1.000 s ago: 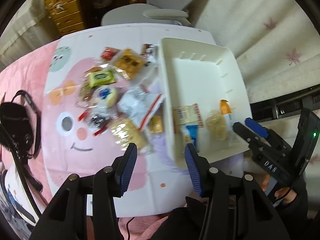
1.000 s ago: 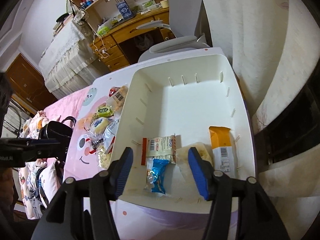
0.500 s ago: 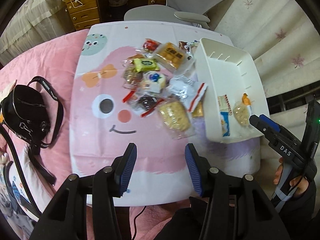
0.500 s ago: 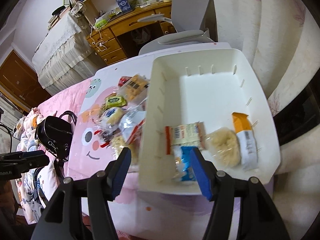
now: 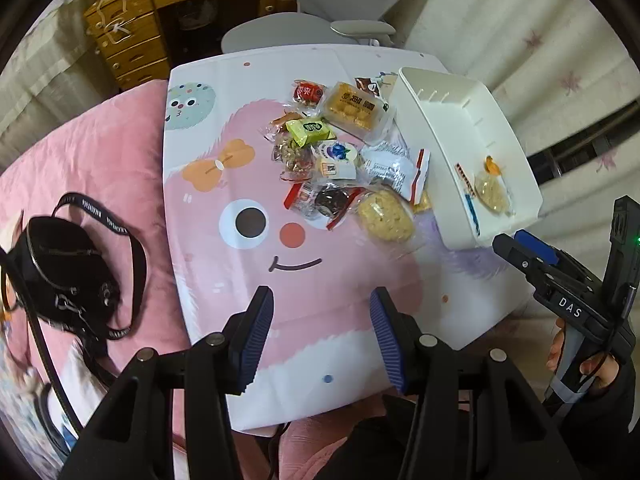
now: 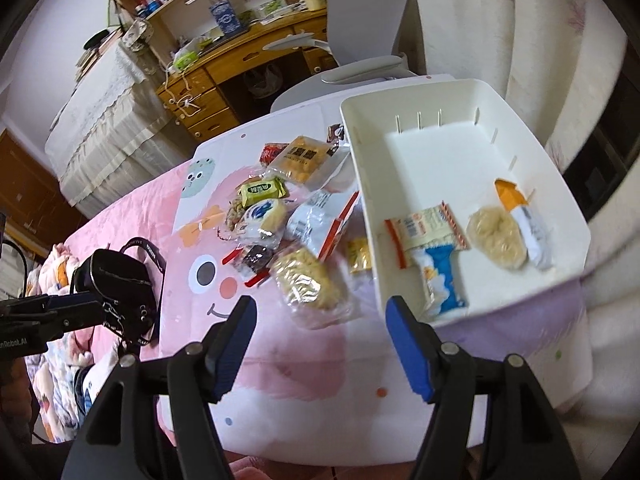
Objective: Organize snacks
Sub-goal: 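Withdraw both open tools from the tray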
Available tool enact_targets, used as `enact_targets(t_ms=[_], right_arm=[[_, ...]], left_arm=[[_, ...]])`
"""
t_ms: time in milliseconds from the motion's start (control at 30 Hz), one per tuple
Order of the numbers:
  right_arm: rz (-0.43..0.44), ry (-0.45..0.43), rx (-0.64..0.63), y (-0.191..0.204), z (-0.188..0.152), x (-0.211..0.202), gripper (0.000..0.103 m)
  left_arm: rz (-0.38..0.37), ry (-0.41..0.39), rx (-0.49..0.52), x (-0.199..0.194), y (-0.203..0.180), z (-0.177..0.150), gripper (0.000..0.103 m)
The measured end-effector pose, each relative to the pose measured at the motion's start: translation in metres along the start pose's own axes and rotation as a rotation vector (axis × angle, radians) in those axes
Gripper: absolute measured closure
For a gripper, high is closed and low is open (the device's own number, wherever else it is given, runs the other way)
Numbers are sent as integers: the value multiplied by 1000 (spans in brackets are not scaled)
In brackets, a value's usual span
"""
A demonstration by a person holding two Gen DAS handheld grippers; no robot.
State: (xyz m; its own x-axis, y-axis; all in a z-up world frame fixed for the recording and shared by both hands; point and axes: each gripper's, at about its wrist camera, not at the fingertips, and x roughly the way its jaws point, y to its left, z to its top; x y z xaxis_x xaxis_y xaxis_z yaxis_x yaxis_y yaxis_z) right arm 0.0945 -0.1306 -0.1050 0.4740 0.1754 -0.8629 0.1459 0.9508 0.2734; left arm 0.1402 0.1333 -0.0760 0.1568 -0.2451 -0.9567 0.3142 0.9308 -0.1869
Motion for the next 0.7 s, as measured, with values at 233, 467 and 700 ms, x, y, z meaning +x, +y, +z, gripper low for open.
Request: enact_targets(t_ms=[233,467,700], right_arm=[[-40,17,19,24,-19,14,35],[-58,53,-45,43,-23,35,35],[-46,70,-87,46,-21,58,35]], left_arm=[[-13,12,67,10,19,8,50],[-20,24,69,24,27,24,48],[3,30,72,41,21,50,36]])
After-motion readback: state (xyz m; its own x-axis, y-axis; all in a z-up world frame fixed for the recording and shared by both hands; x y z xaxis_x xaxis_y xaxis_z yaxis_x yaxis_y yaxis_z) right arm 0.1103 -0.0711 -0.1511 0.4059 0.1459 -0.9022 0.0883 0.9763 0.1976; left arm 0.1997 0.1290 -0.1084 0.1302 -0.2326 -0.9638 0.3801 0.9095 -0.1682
